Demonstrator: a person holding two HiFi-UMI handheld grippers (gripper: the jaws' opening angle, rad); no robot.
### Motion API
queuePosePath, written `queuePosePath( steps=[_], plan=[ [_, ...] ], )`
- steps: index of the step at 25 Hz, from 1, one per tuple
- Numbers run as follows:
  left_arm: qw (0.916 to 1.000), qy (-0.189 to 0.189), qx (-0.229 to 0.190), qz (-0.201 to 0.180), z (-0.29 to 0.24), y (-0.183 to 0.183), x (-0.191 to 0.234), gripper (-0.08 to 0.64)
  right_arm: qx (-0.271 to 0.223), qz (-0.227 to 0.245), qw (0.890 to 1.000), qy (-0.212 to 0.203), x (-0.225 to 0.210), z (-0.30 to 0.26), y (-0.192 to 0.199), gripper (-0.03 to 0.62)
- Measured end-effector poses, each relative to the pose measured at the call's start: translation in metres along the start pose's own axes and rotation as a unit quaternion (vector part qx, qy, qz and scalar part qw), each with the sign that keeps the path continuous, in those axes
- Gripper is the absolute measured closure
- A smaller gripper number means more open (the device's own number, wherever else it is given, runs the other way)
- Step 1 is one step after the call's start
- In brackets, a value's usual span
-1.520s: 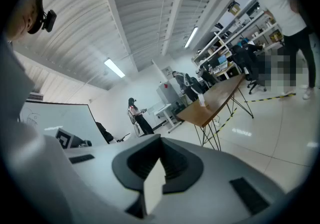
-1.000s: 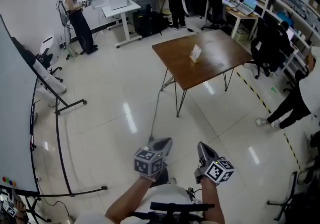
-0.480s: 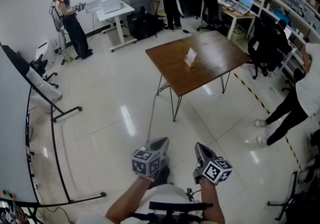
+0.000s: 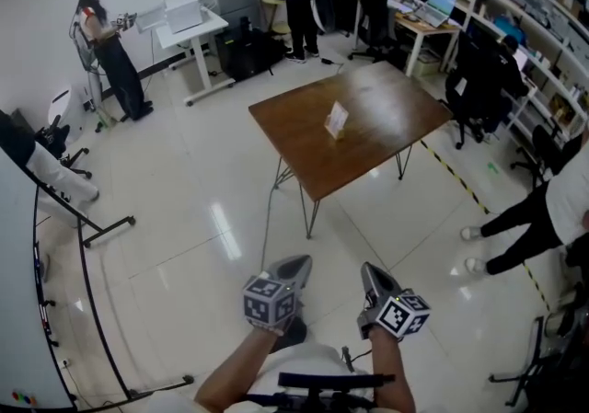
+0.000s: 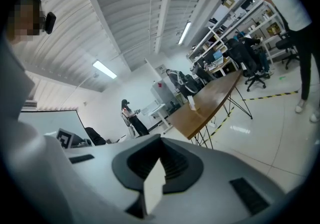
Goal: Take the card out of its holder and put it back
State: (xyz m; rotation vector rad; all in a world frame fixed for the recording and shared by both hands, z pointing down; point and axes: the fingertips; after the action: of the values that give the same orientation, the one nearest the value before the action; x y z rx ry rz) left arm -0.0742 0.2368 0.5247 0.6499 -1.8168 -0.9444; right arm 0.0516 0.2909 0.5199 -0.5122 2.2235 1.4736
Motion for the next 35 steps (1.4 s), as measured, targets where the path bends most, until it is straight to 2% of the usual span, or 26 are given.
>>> queuePosePath(
  steps=[7,13,25,35],
  plan=[
    [0.9999,0.001,-0.011,0.009,-0.031,-0.039,0.038,0.572,-0.002,-0.003,1.0,-0.014,0.006,-0.052,-0.034,0.592],
    [0.9998,0.018,-0.011,0.007,-0.055,-0.065,0.06,0.571,-0.006,0.006,1.0,-0.006,0.0,-0.085,-0.056,0.592],
    [0.9998,0.017,0.005,0.001,-0.059,-0.085,0.104,0.571,-0.008,-0.008,1.0,-0.005,0.014,-0.136,-0.063,0.592],
    [0.9998,0.001,0.002,0.019,-0.071,-0.093,0.136,0.571,0.01,-0.01,1.0,0.005,0.004,-0.17,-0.068,0.592]
  ],
)
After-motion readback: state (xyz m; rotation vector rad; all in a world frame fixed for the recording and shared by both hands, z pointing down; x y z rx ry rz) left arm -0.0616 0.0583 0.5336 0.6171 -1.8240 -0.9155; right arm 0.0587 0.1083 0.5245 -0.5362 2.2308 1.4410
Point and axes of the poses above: the fingertips, and each gripper's own axes: z backward along the fingers, x to its left, y out of its underside, and after that the axes turned 10 degrees about y, right-handed
